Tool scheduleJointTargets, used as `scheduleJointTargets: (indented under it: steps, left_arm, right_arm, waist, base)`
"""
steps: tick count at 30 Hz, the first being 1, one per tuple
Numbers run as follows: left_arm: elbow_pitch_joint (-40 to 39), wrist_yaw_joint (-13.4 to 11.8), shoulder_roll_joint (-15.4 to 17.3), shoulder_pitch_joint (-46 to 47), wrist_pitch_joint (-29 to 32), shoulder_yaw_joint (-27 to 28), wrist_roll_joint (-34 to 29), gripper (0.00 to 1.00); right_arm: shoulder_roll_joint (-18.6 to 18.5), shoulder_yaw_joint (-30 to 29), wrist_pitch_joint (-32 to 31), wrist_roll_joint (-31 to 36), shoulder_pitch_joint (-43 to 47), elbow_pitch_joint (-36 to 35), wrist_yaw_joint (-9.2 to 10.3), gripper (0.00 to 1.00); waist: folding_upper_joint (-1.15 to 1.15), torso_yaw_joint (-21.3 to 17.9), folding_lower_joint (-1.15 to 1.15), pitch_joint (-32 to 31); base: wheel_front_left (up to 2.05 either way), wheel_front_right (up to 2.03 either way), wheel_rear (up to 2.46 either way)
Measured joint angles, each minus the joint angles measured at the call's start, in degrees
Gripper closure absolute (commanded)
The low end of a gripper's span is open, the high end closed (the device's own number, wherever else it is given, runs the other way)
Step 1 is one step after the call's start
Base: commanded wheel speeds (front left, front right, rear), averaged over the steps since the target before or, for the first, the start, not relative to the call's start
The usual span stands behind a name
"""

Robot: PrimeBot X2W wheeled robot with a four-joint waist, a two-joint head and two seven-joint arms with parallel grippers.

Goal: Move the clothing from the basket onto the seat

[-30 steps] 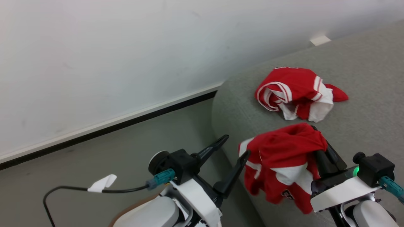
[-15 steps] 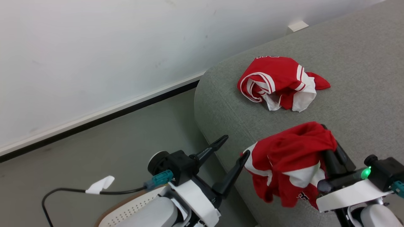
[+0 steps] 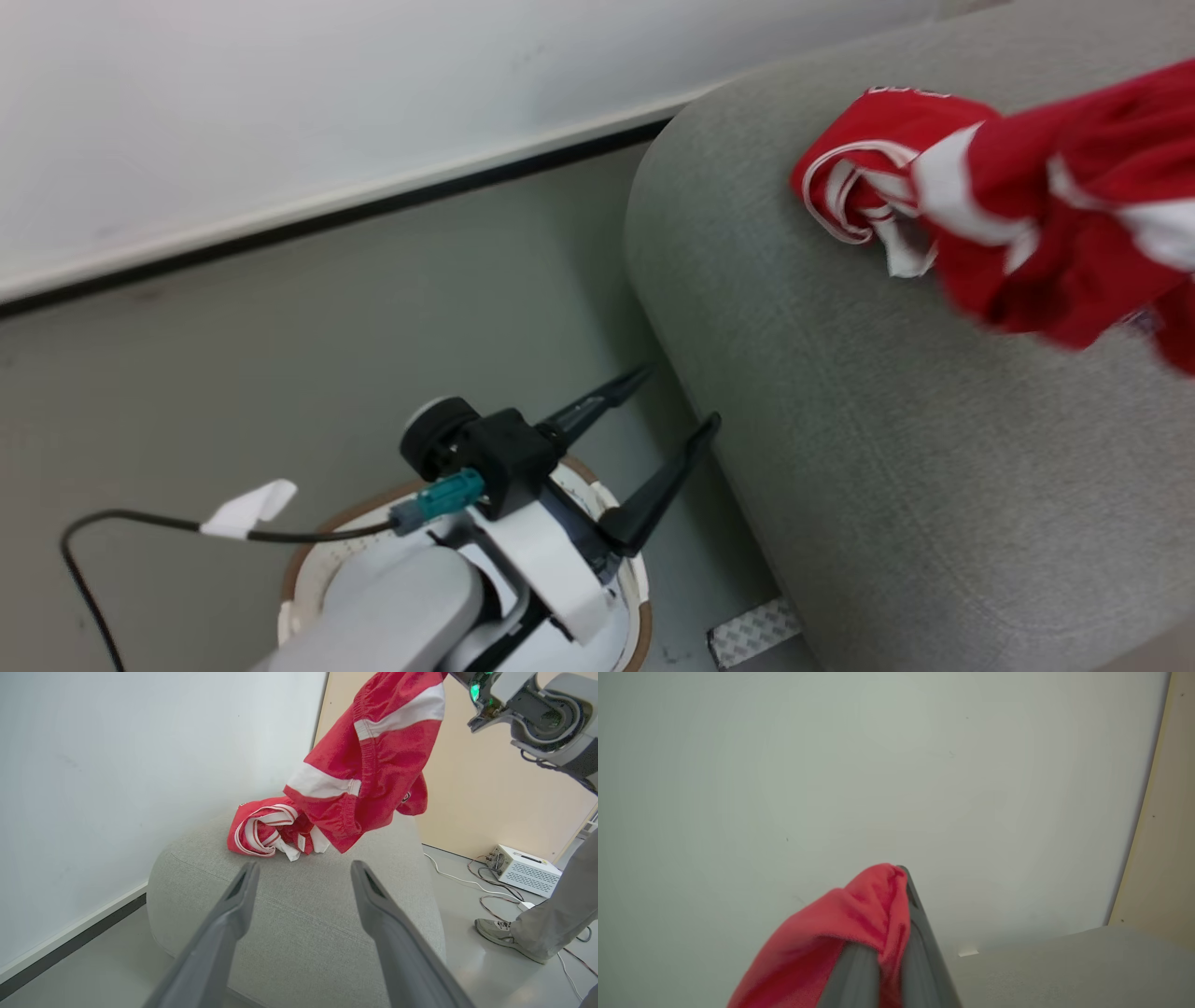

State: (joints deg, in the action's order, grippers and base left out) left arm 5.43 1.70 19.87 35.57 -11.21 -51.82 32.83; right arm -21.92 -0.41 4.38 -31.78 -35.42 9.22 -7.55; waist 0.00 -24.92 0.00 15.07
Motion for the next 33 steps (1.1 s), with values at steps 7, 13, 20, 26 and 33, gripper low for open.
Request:
scheduleJointTargets:
  steps: [7,13,20,26,33]
  left_arm:
    - [-4.03,-0.15,4.05,1.10,2.09,0.92,-0.54,0.00]
    - [-6.60,-0.21,6.26,2.74,3.09,1.68,-0.91,0.00]
    - [-7.68,-0.32,7.43,3.24,3.09,2.30,-0.99,0.00]
    - [-7.61,-0.74,7.77,3.08,2.56,2.65,-0.73,0.00]
    - [-6.83,-1.16,7.56,2.95,2.01,2.77,-0.43,0.00]
  right_arm:
    - [-4.04,-10.15,-4.47,4.66,-9.70,3.14,0.00,1.00]
    - [-4.42,-12.33,-7.59,12.39,-16.74,12.05,0.00,1.00]
    - [-6.03,-8.50,-15.56,26.06,-21.10,27.24,-0.01,1.00]
    - [-4.83,-6.64,-22.90,29.09,-22.38,34.09,-0.01,0.95]
    - [-4.15,-5.44,-25.68,29.76,-23.27,35.24,-0.01,0.07]
  waist:
    - [0.00,3.02,0.01,7.52]
    - [0.00,5.56,0.01,13.60]
    - [0.00,8.66,0.02,18.31]
    - [0.00,10.44,0.02,19.11]
    - [-0.01,10.09,0.01,17.40]
  base:
    - [0.00,0.00,0.00]
    - [0.00,0.00,0.00]
    - [0.00,0.00,0.00]
    - [0.00,0.00,0.00]
    - [0.00,0.00,0.00]
